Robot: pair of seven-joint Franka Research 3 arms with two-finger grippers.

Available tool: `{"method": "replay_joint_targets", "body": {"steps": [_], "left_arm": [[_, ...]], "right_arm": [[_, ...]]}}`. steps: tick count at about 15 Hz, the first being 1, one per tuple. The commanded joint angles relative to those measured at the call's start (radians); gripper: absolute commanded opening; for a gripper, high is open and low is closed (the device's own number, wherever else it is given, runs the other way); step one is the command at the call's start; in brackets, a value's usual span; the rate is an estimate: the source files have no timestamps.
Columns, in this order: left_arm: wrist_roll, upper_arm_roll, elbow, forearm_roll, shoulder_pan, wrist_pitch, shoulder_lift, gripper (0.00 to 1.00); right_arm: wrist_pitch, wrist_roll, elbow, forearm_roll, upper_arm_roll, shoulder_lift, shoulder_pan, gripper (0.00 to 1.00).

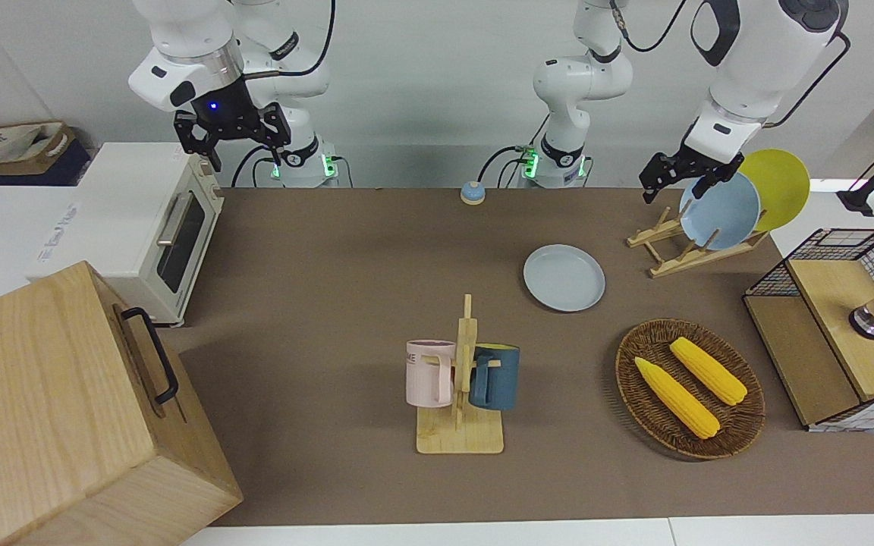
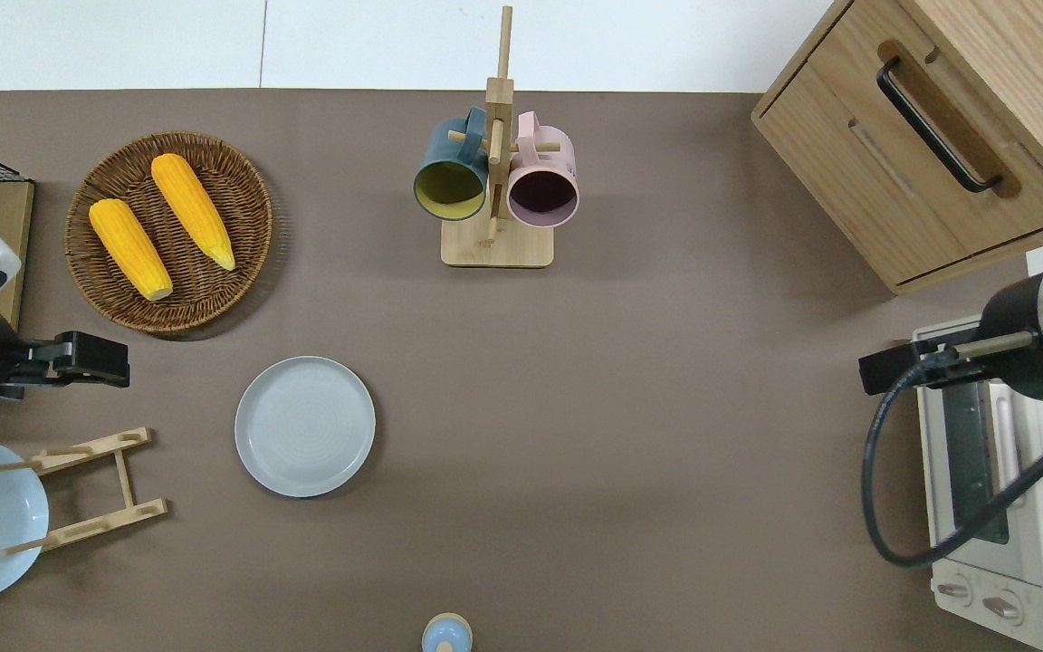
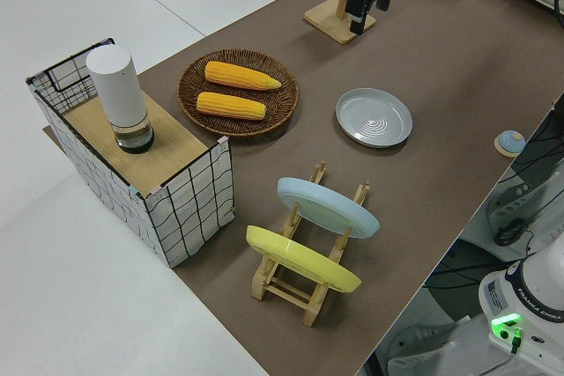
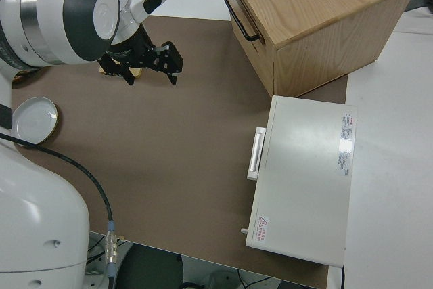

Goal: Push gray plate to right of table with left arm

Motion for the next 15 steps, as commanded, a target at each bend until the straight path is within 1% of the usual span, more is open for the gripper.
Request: {"method": "replay_joint_targets", "body": {"steps": [1,12,14,15], "left_arm": [[-0.006,0.0,-0.003,-0.006,-0.008,0.001,-0.01,1.0],[-0.006,0.0,-0.011,-0.008,-0.002,-0.009,-0.015,1.0],[-0.005,0.007,-0.086,-0.009,-0.001,0.017,-0.05,1.0],[-0.005,0.008,-0.145,-0.011,0.001,0.057,-0.077,1.0]], "right_arm": [[-0.016,0.013,0.009,0.006,0.017,-0.003,-0.02,0.983],[-0.016,0.013,0.009,0.004,0.015,-0.003,-0.02,0.983],[-0.016,0.013,0.009,0.006,0.015,-0.003,-0.02,0.983],[-0.016,0.013,0.009,0.006,0.015,-0.003,-0.02,0.983]]}}
